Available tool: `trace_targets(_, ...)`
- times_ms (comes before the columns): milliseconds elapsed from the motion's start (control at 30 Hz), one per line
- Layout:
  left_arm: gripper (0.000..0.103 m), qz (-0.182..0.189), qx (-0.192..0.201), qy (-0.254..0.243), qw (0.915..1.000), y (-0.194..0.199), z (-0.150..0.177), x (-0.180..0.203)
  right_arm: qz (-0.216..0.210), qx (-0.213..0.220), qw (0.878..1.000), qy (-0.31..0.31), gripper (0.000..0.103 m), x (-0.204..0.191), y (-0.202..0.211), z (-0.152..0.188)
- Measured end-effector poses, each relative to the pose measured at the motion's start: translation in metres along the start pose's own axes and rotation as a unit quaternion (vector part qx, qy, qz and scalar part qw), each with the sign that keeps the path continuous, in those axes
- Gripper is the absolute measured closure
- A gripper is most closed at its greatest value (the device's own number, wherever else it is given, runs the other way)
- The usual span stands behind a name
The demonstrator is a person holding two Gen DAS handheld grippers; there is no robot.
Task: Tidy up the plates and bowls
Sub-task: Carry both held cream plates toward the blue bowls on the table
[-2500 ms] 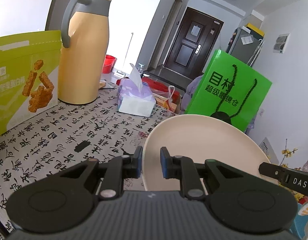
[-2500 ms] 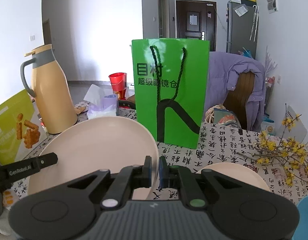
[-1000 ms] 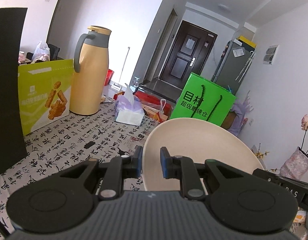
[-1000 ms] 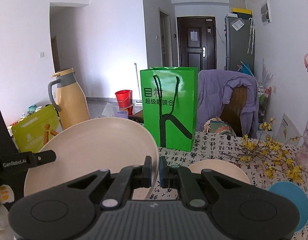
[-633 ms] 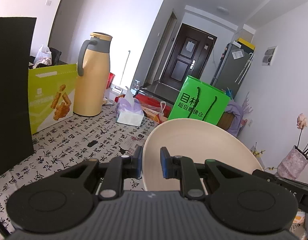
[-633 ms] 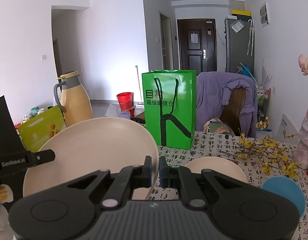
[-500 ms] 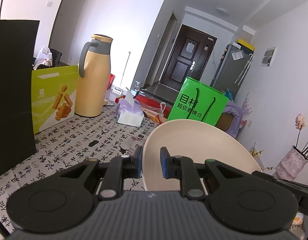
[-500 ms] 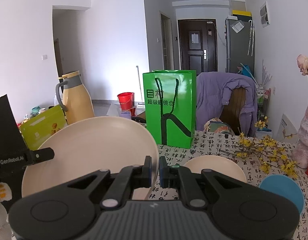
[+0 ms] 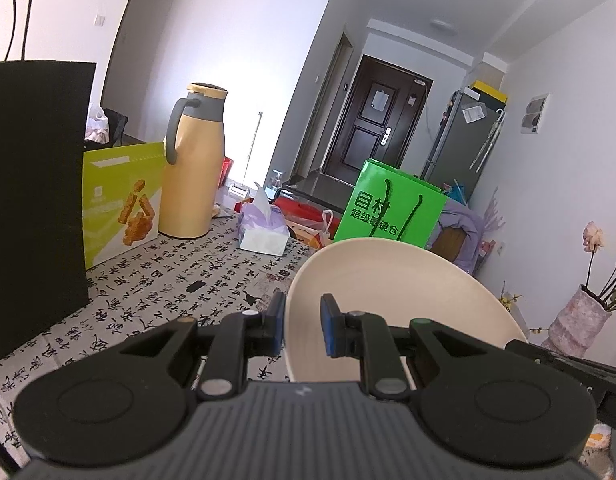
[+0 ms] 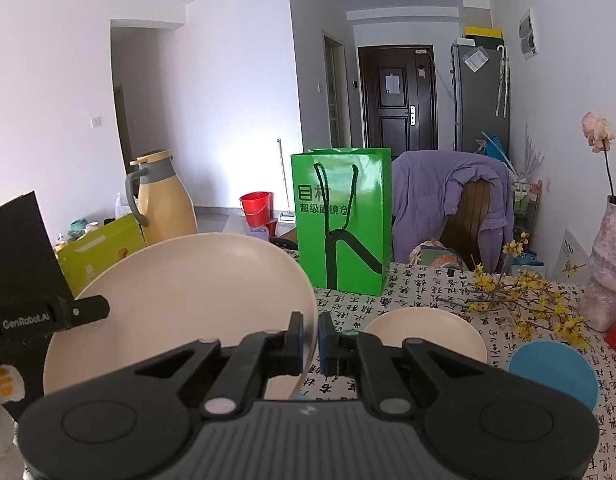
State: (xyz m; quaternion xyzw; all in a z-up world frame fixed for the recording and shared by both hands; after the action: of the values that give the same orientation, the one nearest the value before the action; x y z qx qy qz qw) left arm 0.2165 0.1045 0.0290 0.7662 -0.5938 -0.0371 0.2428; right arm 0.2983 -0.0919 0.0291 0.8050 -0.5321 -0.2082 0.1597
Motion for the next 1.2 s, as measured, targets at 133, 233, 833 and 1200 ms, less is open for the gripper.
trace_targets(133,0.085,0.001,0.001,0.0,1.0,0.007,0.002,0.002,-0.002,0.004,1.0,-0.002,0.096,0.002,0.009,0.001)
trace_targets(233,0.085,0.0,0.002,-0.001,1.0,0.013,0.005,0.005,-0.001,0.006,1.0,-0.001,0.096,0.004,0.016,0.003)
trace_targets(833,0.085,0.006,0.011,-0.01,0.9999,0.042,0.018,0.023,0.002,0.029,1.0,-0.008,0.096,0.018,0.056,0.016)
trace_targets(1200,0.085,0.006,0.021,-0.016,0.9996,0.063,0.026,0.034,-0.003,0.039,0.999,-0.015,0.096,0.028,0.078,0.022)
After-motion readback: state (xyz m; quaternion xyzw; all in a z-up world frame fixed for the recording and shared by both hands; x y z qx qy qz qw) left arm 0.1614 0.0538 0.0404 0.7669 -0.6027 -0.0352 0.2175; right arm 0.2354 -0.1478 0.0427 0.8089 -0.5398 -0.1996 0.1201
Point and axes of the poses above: each gripper's, at about its wrist camera, not at the fingertips, and y roughly against the way its jaws point, x to its right, z to its underside, the point moved 1 cm from there along -y, roughly the way its jaws point, and after that the axes turned 5 degrees about -y, right-handed, at the moved point
